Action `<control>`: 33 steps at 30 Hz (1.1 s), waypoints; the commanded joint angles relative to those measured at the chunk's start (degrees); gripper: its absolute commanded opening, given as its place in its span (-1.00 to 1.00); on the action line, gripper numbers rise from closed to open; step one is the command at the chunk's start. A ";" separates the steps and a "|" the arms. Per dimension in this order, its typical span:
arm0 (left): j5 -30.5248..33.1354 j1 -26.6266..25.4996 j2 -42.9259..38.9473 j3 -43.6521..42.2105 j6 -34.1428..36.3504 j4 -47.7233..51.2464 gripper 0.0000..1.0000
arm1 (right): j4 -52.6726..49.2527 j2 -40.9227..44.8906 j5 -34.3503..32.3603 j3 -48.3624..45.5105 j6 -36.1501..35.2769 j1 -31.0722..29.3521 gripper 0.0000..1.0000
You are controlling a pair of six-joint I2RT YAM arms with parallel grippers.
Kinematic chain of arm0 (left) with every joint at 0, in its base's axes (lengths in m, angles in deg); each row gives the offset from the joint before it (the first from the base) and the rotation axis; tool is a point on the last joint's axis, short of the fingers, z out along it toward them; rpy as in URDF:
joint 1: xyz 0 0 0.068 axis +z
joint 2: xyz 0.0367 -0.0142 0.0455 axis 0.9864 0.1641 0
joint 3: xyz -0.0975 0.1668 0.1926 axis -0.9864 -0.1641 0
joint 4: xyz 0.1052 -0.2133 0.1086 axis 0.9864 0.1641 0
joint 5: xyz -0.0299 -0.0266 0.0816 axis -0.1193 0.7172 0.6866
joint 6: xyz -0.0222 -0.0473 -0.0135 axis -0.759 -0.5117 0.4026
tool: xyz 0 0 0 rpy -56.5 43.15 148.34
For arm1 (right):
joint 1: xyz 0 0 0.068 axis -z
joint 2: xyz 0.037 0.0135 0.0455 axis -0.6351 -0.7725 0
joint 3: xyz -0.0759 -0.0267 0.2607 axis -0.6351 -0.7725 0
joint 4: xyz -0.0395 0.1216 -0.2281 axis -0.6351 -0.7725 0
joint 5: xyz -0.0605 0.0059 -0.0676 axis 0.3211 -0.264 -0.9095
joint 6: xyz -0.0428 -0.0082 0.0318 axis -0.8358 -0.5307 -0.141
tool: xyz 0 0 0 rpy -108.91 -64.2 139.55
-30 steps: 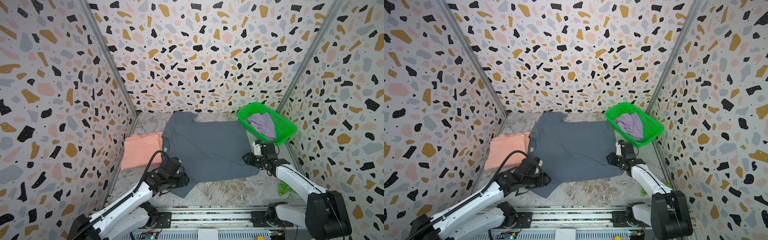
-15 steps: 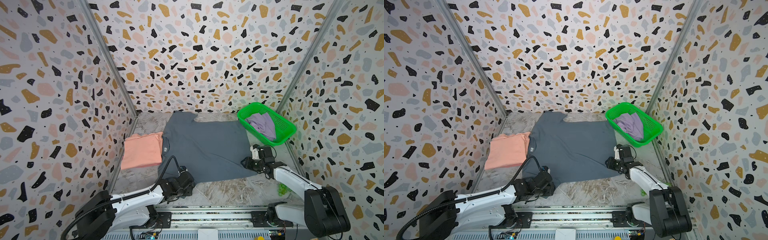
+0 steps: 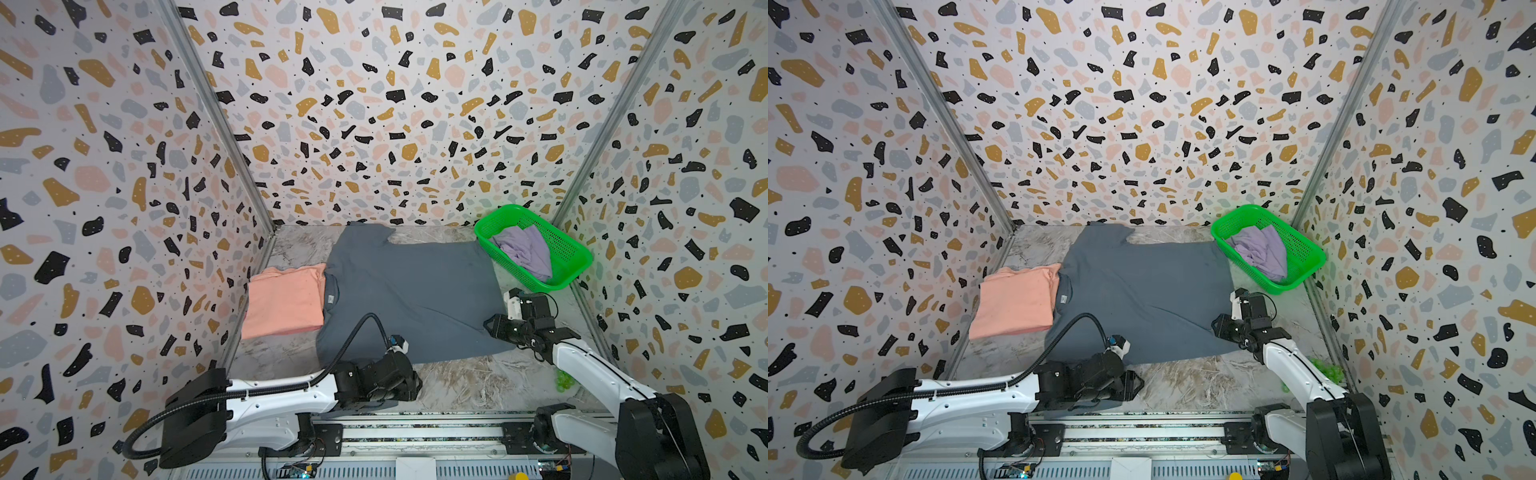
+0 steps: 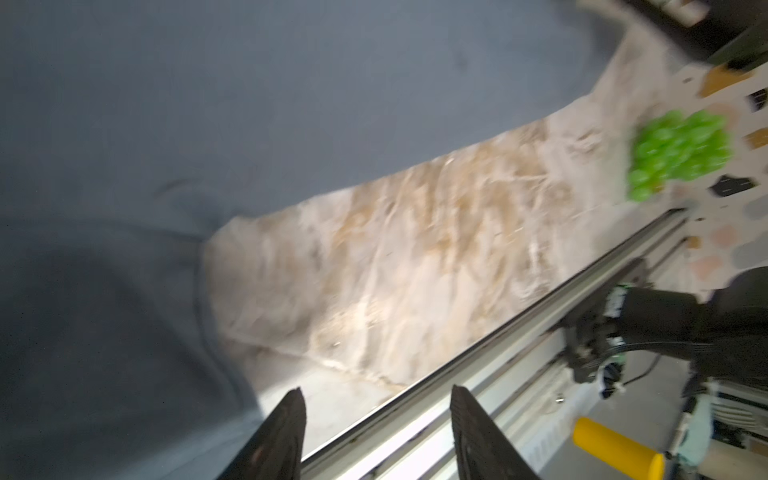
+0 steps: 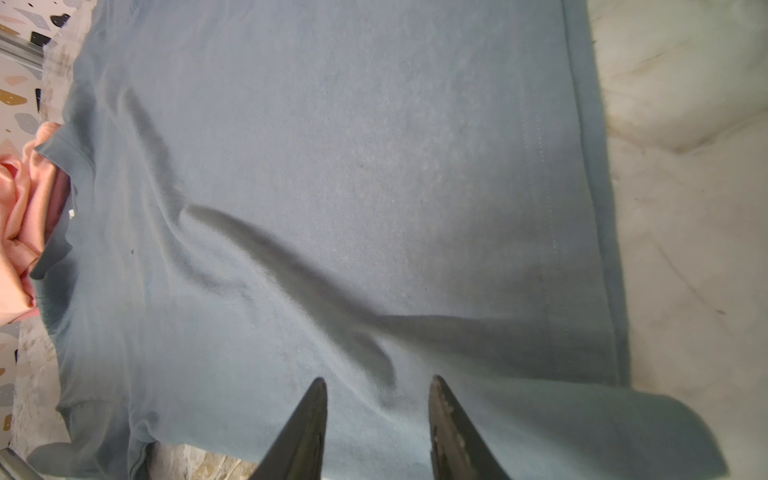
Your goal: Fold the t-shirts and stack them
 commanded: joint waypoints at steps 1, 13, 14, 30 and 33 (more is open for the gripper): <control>6.60 1.36 -2.60 3.48 1.62 5.41 0.19 | -1.77 1.47 -1.16 -0.07 -0.39 0.15 -0.16; 10.31 22.42 -11.42 -0.51 8.27 7.10 0.30 | 0.60 -6.62 -2.07 -0.12 3.11 -0.33 -0.21; 9.28 24.22 -10.61 -0.60 9.14 5.89 0.30 | -0.04 -6.70 -2.74 -0.29 3.48 -0.72 -0.21; 1.88 41.06 18.48 18.69 28.51 0.60 0.29 | -5.67 1.57 -9.57 6.76 6.05 -2.75 -0.11; 0.61 44.32 25.32 26.02 32.51 1.32 0.27 | -0.96 -5.94 -9.30 13.27 3.80 -2.87 -0.11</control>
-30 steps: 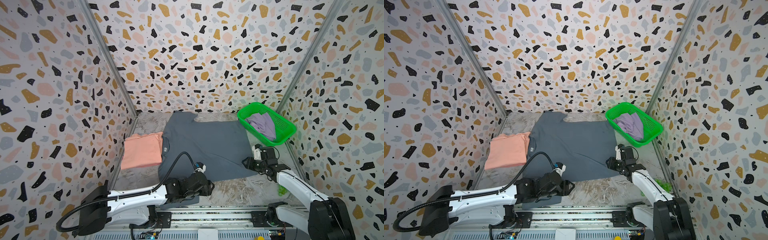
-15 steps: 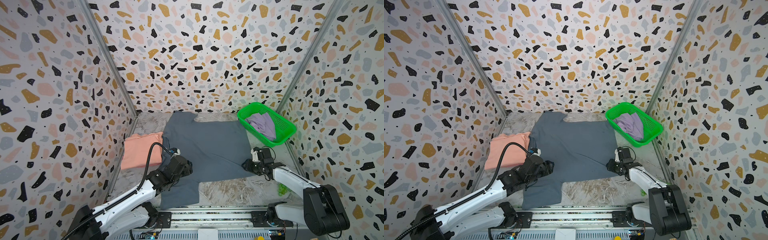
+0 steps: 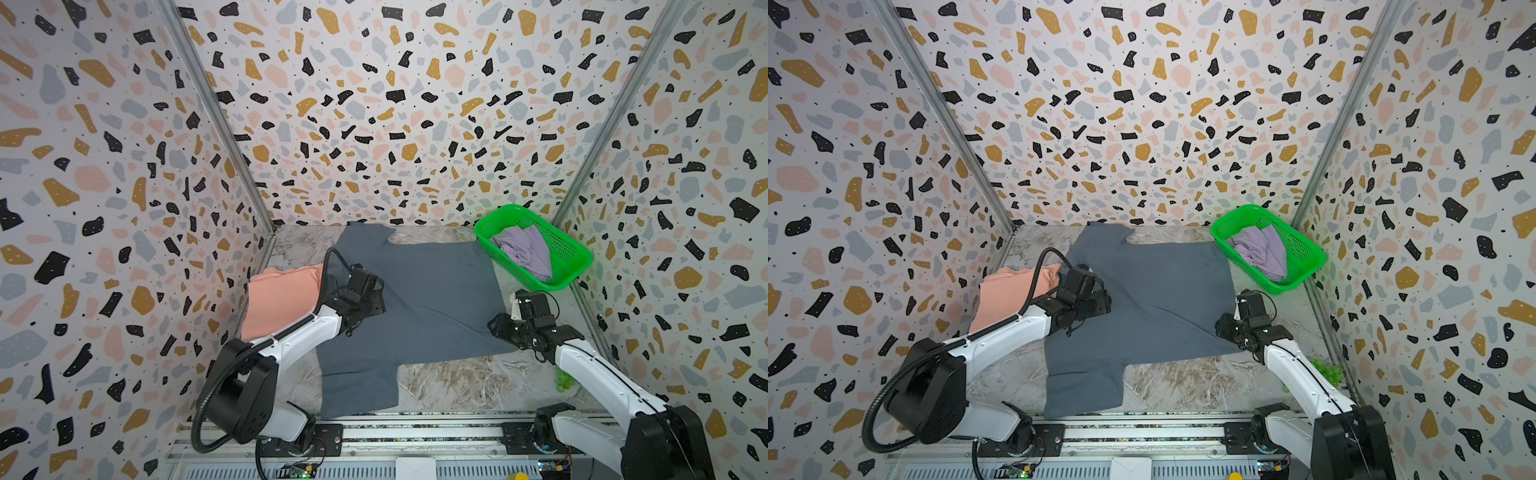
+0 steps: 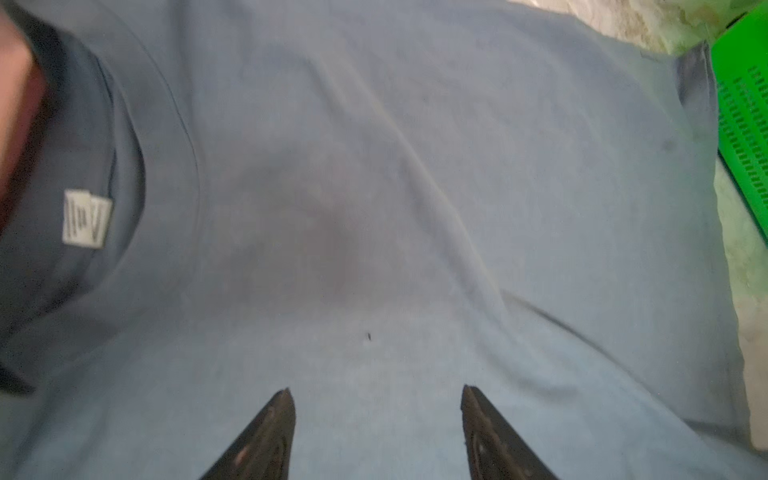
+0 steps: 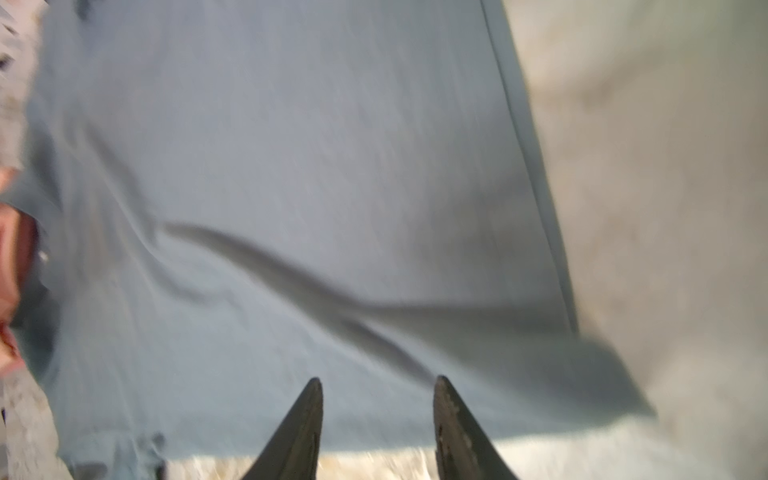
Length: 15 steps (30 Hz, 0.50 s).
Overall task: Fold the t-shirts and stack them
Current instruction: 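Reach both grippers to the grey t-shirt edge farthest from the robot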
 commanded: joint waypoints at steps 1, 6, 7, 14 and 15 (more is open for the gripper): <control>-1.97 3.64 7.18 8.93 8.17 -0.52 0.27 | 7.53 -8.23 -1.82 8.74 -3.65 -0.30 -0.11; -4.68 6.32 19.36 23.05 13.69 2.77 0.22 | 15.89 -22.91 -2.50 19.99 -5.95 -0.30 -0.10; -4.97 6.48 21.66 25.41 14.24 3.13 0.20 | 17.05 -26.69 -2.90 22.99 -6.10 -0.30 -0.10; -8.92 7.69 29.54 34.57 14.76 5.02 0.17 | 18.95 -48.10 0.03 44.93 -8.04 1.71 -0.09; -9.47 7.79 29.74 34.92 14.60 5.02 0.18 | 18.70 -51.26 0.82 48.52 -8.04 2.17 -0.09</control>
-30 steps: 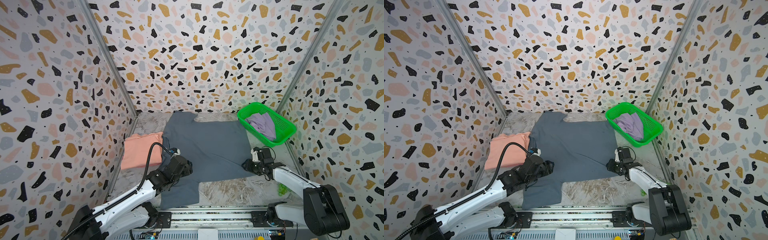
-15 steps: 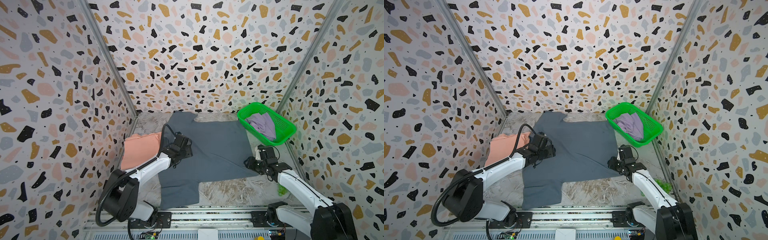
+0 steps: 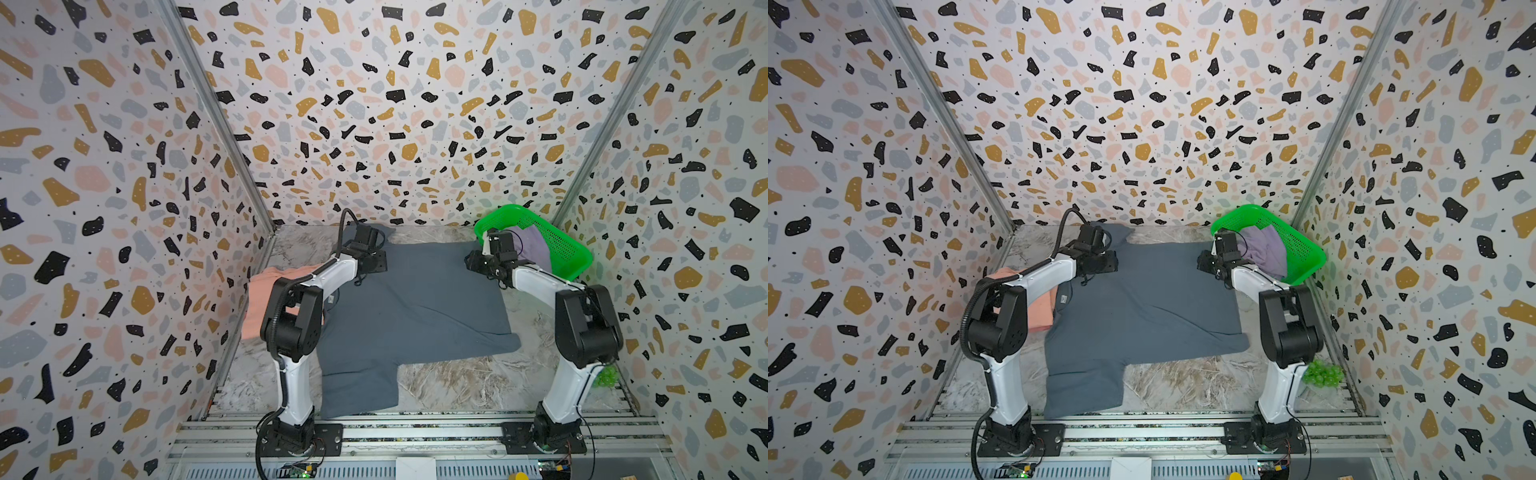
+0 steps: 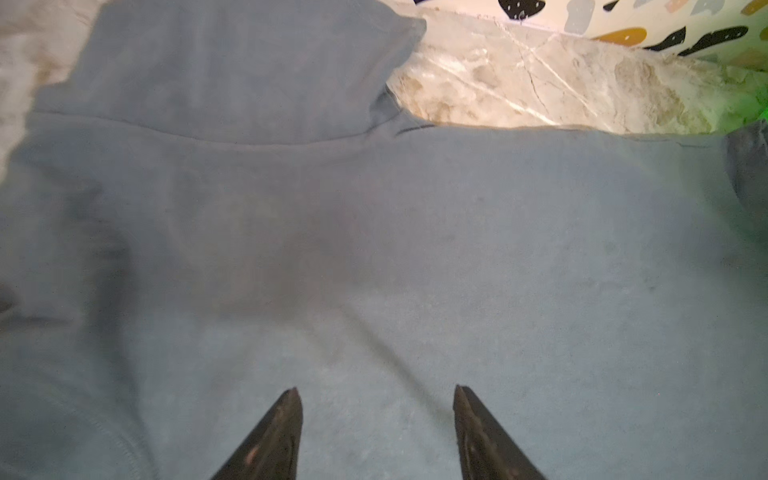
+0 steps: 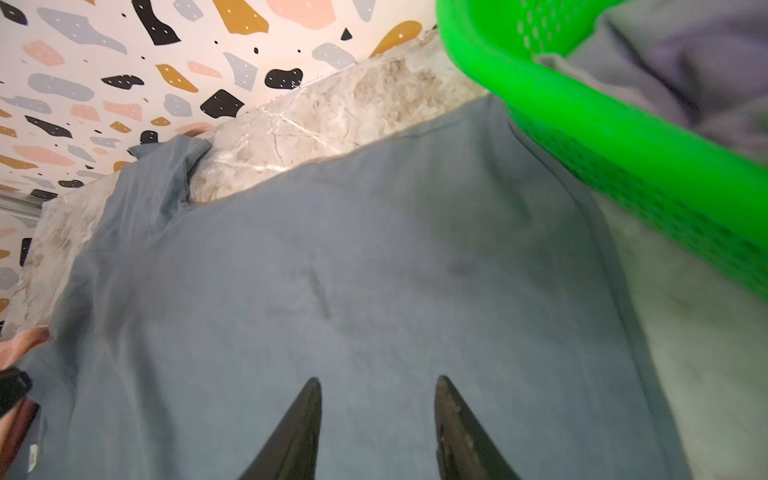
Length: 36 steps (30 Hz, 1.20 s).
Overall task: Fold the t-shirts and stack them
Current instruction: 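Reach both grippers to the grey t-shirt edge farthest from the robot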
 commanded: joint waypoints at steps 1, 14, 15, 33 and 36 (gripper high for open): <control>-3.55 0.71 0.45 2.82 1.60 1.59 0.17 | 1.25 -7.31 1.56 10.74 -1.32 1.72 -0.09; -0.27 3.59 11.52 18.29 -0.28 0.54 0.20 | 3.06 -26.94 -10.37 37.00 0.65 6.77 -0.12; 0.53 3.87 13.14 20.87 -0.28 0.98 0.21 | 2.97 -27.85 -9.30 38.71 0.12 6.97 -0.11; 7.93 10.39 33.93 42.64 -7.67 -3.59 0.28 | -5.08 -33.14 -5.27 41.80 -9.75 5.20 0.30; 6.60 10.41 33.01 38.80 -9.55 -3.45 0.24 | -5.69 -33.00 -2.43 40.09 -10.37 4.76 0.27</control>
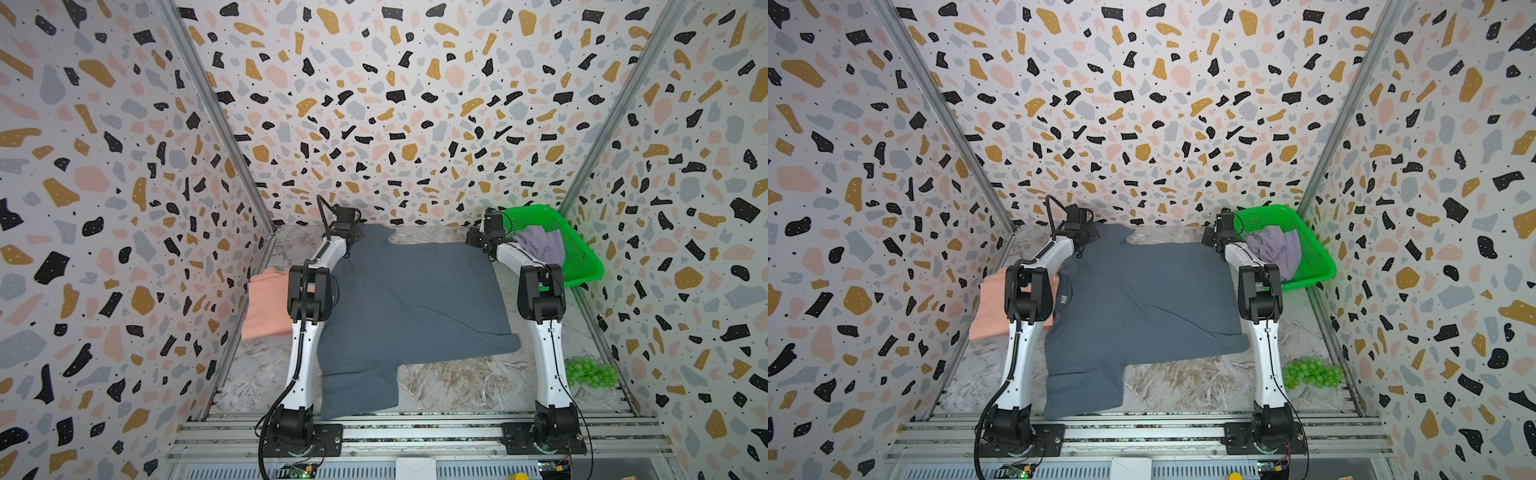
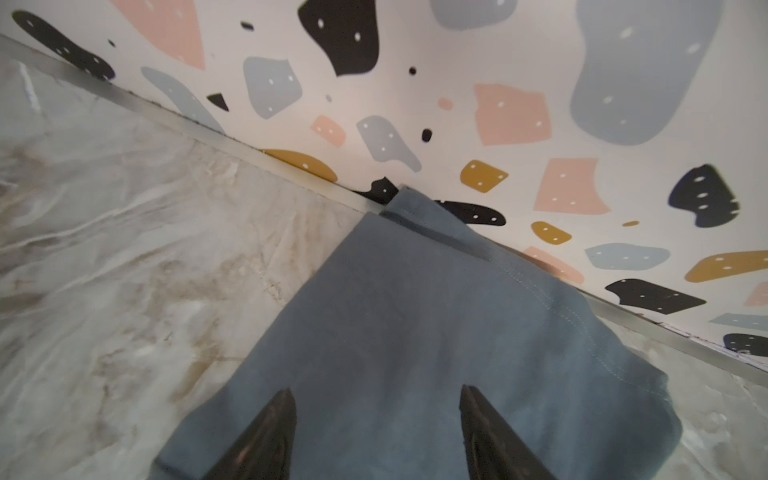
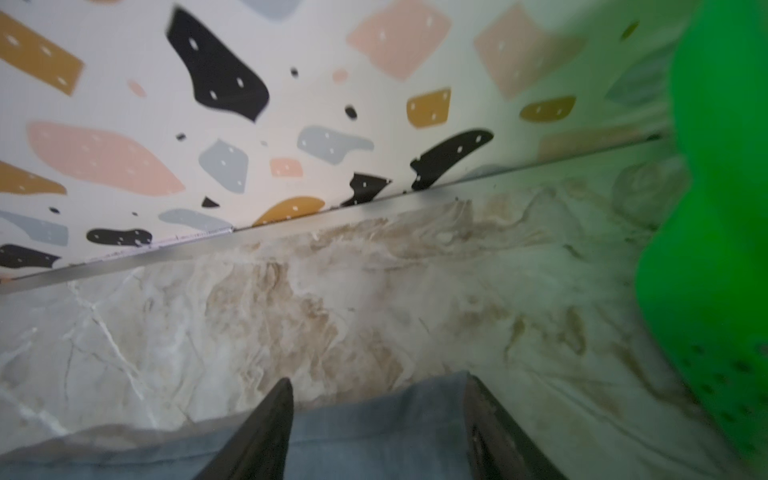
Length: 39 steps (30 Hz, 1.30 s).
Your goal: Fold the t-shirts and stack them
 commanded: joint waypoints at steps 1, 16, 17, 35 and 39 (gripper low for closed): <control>-2.18 -0.85 -1.48 -4.54 -3.04 -1.42 0.23 | -2.18 1.34 3.66 -1.70 -1.52 -0.47 0.27; -11.07 -0.95 -18.85 -40.34 -4.44 0.18 0.12 | -15.95 14.94 6.52 -24.30 -0.67 -0.80 0.10; -11.21 -0.95 -20.09 -42.15 -4.05 0.55 0.11 | -16.16 16.32 6.76 -26.50 -0.34 -0.80 0.10; -2.83 1.69 -21.19 -24.95 6.03 9.61 0.20 | -9.11 25.22 5.98 -28.27 -2.73 3.21 0.23; 1.36 3.29 -14.31 -16.05 5.53 11.23 0.22 | -7.03 22.23 7.31 -24.01 -2.46 3.10 0.28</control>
